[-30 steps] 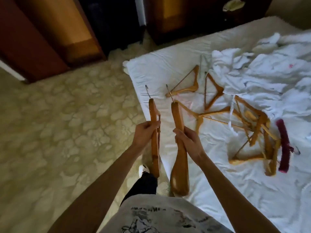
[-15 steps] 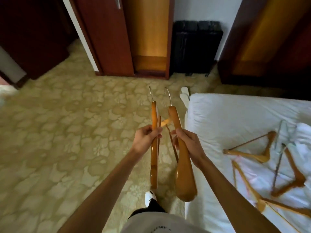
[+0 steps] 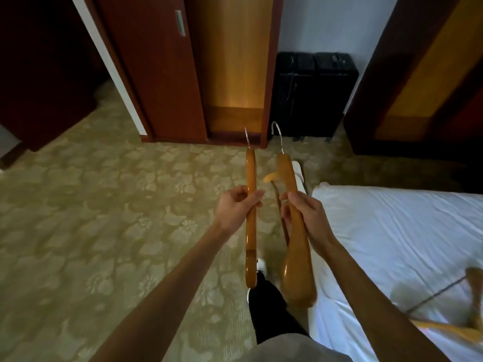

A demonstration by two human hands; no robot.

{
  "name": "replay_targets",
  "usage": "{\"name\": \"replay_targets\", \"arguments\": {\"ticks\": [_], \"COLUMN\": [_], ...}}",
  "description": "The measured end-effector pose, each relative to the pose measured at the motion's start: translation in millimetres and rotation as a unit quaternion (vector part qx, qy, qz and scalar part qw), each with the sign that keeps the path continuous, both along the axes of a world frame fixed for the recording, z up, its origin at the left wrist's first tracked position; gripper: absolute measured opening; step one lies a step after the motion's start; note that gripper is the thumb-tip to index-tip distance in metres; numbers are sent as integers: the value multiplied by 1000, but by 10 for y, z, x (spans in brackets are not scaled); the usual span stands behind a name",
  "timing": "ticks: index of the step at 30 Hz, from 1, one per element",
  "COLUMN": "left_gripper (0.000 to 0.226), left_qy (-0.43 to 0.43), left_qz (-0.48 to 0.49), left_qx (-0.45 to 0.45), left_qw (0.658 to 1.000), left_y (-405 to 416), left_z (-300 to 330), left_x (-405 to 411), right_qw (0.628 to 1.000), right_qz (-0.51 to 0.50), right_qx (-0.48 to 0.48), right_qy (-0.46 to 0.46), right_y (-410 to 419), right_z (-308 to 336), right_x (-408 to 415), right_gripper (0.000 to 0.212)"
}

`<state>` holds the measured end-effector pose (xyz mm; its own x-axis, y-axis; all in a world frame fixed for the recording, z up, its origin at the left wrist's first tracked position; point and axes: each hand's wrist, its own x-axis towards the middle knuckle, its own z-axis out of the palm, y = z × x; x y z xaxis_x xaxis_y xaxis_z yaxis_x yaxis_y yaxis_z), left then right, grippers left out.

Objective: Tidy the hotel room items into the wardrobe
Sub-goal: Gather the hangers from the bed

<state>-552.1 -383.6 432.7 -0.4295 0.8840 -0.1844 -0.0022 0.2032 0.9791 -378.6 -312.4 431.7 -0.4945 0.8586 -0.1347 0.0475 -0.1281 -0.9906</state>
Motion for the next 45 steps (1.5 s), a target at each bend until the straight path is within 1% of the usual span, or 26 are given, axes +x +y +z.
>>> {"name": "replay_targets", "arguments": {"ticks": [2, 5, 7, 10, 13, 18, 20, 22, 25, 30, 33, 36, 41, 45], "left_gripper": [27, 30, 31, 32, 33, 29, 27, 30, 35, 38, 34, 29, 33, 29], "left_qy": [13, 38, 51, 35, 36, 30, 24, 30, 30, 23, 28, 35, 43, 73], "left_qz": [-4, -16, -22, -11, 11, 51, 62, 69, 66, 43, 26, -3, -39, -49], "left_qx": [6, 8, 10, 15, 22, 22, 24, 30, 36, 51, 55, 51, 84, 115], "left_qw": [1000, 999, 998, 999, 999, 998, 998, 997, 997, 997, 998, 998, 995, 989], "left_y": [497, 1274, 1800, 2526, 3102, 3837, 4156, 4515, 5129, 6263, 6932, 7565, 8629, 9482], "left_z": [-46, -71, -32, 96, 221, 302, 276, 231, 163, 238, 390, 574, 903, 1186], "left_x": [-308, -800, -1161, -1753, -2346, -3289, -3691, -4110, -4765, -5840, -6350, -6703, -7125, -7369], "right_qw": [1000, 1000, 1000, 1000, 999, 997, 995, 994, 994, 995, 996, 996, 994, 990], "right_qz": [-10, -4, -2, 11, 20, 48, 62, 72, 75, 63, 40, 7, -22, -47], "right_qx": [0, 12, 17, 18, 27, 67, 71, 78, 74, 75, 75, 79, 84, 98], "right_qy": [-2, 14, 12, 2, 9, -7, -14, -6, 6, 9, 30, 37, 69, 90], "right_y": [452, 1164, 1674, 2460, 3137, 3966, 4286, 4657, 5289, 6349, 6920, 7433, 8413, 9224], "right_z": [-32, -48, -15, 74, 168, 226, 221, 205, 145, 130, 266, 441, 747, 956], "right_x": [-310, -802, -1160, -1754, -2395, -3447, -3863, -4297, -4942, -5907, -6331, -6623, -6995, -7278], "right_gripper": [34, 28, 30, 30, 27, 24, 26, 31, 37, 35, 32, 36, 41, 41]}}
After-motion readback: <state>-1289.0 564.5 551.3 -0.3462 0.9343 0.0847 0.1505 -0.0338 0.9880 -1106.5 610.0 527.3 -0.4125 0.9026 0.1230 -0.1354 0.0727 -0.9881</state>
